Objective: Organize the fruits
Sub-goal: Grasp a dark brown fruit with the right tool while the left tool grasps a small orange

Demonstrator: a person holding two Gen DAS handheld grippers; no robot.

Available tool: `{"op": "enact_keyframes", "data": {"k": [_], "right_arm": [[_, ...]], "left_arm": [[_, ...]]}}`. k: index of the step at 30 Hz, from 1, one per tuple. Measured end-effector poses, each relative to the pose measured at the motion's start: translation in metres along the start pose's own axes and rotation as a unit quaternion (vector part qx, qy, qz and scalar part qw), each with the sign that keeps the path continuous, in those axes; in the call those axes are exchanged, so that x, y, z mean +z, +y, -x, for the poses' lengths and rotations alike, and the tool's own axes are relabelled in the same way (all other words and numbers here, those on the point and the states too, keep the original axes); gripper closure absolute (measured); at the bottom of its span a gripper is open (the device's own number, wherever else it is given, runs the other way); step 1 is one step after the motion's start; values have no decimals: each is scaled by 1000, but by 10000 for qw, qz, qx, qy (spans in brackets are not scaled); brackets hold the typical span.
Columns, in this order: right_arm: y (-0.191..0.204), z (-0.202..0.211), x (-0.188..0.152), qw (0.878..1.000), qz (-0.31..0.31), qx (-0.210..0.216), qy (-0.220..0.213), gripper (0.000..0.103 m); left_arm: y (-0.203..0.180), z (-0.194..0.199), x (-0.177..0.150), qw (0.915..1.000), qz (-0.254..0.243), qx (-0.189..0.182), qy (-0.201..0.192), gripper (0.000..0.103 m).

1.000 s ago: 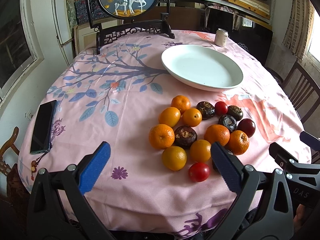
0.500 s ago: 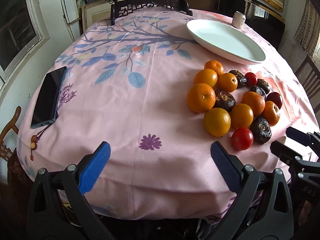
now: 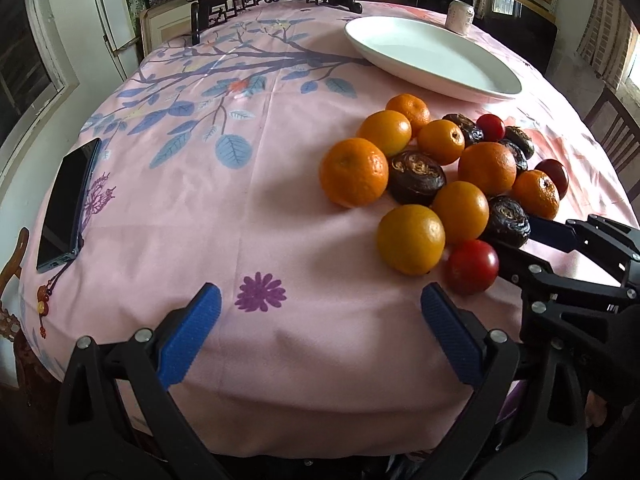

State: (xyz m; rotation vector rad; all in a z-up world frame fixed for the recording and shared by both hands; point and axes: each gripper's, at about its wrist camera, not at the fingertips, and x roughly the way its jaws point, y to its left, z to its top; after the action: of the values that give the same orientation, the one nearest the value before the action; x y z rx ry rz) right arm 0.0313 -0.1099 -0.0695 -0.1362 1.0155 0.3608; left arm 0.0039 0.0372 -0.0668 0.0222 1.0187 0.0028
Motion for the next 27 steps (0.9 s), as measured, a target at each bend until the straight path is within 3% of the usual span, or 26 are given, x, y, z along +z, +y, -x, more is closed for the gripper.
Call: {"op": "enact_keyframes", "data": {"k": [4,9,13,17,21,22,24,25,27], "right_arm": [[-1,-1,0,9999,-32,5,-119,59],[-11,21,-12,9997,-222,19,-140,60],[-24,43,-27,9985,-340,-365,-223,60],[-38,53,-34,9969,-527,-519,-267,60],[-43,55,-36,9968,-604,-438,-275,60],[-43,54,-36,9970,-599,-402,-262,59],[-42,52,-37,9974,-588,-358,-213,60],[-42,52,-37,9975,-584,-350,-200,60],[-42,53,-36,9973,-601,-355,-221,60]], "left_arm": [[1,-5,4,10000,74,28,53,2],[-7,-3,6,9998,-40,-203,-11,2],[-13,-5,11,9995,-20,-283,-98,2],[-10,-10,16,9988,190,-435,-109,17],[-10,-13,21,9977,258,-612,-169,18],[-10,-14,22,9974,288,-632,-193,24],[-12,-12,23,9964,289,-757,-240,54],[-13,-12,24,9942,286,-1021,-175,67],[-19,-10,23,9950,199,-959,-179,67]]}}
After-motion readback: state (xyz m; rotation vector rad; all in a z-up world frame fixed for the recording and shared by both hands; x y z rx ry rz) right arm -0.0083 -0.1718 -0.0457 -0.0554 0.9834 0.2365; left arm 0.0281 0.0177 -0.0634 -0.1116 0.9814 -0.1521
